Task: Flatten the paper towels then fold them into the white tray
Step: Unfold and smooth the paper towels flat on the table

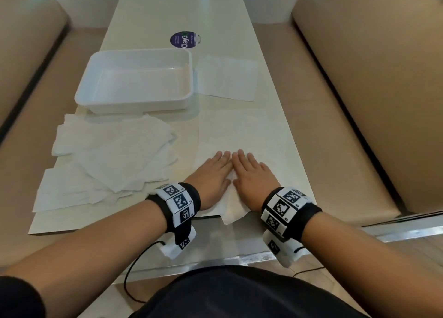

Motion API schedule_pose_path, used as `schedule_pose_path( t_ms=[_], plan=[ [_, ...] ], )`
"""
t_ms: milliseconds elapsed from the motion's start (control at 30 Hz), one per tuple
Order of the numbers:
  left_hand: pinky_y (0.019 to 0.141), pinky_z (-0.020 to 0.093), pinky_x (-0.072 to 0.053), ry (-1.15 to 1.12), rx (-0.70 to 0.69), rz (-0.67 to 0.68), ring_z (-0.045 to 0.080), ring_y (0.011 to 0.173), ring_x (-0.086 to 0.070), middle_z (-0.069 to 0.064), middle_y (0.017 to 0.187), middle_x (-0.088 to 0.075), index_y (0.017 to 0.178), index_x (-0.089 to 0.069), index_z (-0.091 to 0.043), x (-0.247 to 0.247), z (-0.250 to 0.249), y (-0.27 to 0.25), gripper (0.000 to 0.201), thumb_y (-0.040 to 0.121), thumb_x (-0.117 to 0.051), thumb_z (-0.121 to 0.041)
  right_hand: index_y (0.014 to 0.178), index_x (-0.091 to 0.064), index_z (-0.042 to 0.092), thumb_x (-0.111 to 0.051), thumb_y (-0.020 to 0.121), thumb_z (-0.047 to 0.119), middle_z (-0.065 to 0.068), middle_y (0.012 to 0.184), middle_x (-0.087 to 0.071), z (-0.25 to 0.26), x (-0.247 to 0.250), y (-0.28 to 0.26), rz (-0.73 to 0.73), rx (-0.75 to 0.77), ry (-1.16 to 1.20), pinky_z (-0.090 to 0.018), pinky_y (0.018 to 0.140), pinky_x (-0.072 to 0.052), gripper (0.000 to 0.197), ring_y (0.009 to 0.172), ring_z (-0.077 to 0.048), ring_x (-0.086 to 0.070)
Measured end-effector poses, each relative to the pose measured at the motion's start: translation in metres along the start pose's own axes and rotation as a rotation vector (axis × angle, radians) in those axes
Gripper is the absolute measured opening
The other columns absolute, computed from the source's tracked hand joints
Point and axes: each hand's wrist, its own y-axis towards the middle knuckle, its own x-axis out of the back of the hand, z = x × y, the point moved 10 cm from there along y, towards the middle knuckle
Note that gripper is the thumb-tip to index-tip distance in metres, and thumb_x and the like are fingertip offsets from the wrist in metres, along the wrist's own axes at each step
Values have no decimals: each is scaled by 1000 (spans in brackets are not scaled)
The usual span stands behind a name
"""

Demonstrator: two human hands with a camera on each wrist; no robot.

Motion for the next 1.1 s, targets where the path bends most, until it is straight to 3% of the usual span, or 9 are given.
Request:
schedule_pose_path(
  t_ms=[133,267,367,467,633,800,867,1000,1100],
  plan=[
    [117,25,6,42,47,63,17,148,12,7,161,13,152,5,-10,0,8,-11,65,104,-30,-35,151,10,15,-23,103,37,-1,159,18,-17,-7,-8,69,-27,9,-40,119,-3,63,147,-20,12],
    [121,32,-1,97,120,128,16,148,13,5,160,17,152,8,-11,0,29,-20,70,102,-27,-45,151,13,17,-25,101,42,1,158,21,-42,-6,-21,109,-62,2,-43,120,2,68,146,-19,15],
    [121,34,-6,84,178,143,18,149,6,6,161,10,153,3,-10,7,32,-27,70,101,-26,-48,151,12,16,-32,99,39,0,159,18,-59,0,-23,140,-83,-42,-46,118,5,72,147,-21,15],
    [121,35,-7,54,197,51,21,149,1,5,162,0,154,-5,-11,26,22,-24,64,103,-25,-44,152,8,16,-35,99,32,-1,160,12,-57,21,-18,69,-74,-39,-46,117,6,70,147,-21,13],
    [119,48,7,332,146,6,21,149,4,1,162,-7,153,-10,-17,35,-7,-11,54,104,-19,-36,152,3,15,-27,103,25,-1,161,8,1,29,-9,6,89,-35,-41,119,0,59,148,-22,9],
    [110,61,16,544,185,59,21,149,-4,-1,159,-20,152,-19,-20,33,-10,-15,56,101,-22,-43,152,7,14,-25,103,29,-2,160,14,4,-2,-4,97,50,-30,-41,119,-4,60,147,-23,10],
    [113,57,14,544,179,65,21,149,-6,1,159,-19,152,-17,-18,30,-5,-16,58,101,-22,-44,151,10,15,-24,103,31,-1,159,16,2,-6,-5,99,53,-39,-41,119,-3,61,147,-22,12],
    [121,36,-3,306,181,133,17,149,0,3,162,7,154,3,-14,15,8,-18,63,103,-21,-42,151,11,17,-25,102,39,1,159,17,-8,-6,-6,88,51,-8,-38,119,-2,65,147,-18,13],
    [119,29,-5,171,206,143,15,149,6,4,161,15,152,9,-11,11,20,-26,67,103,-24,-41,151,13,17,-27,100,46,1,158,20,-20,-7,-9,98,29,0,-38,119,-1,71,146,-18,15]
  ],
)
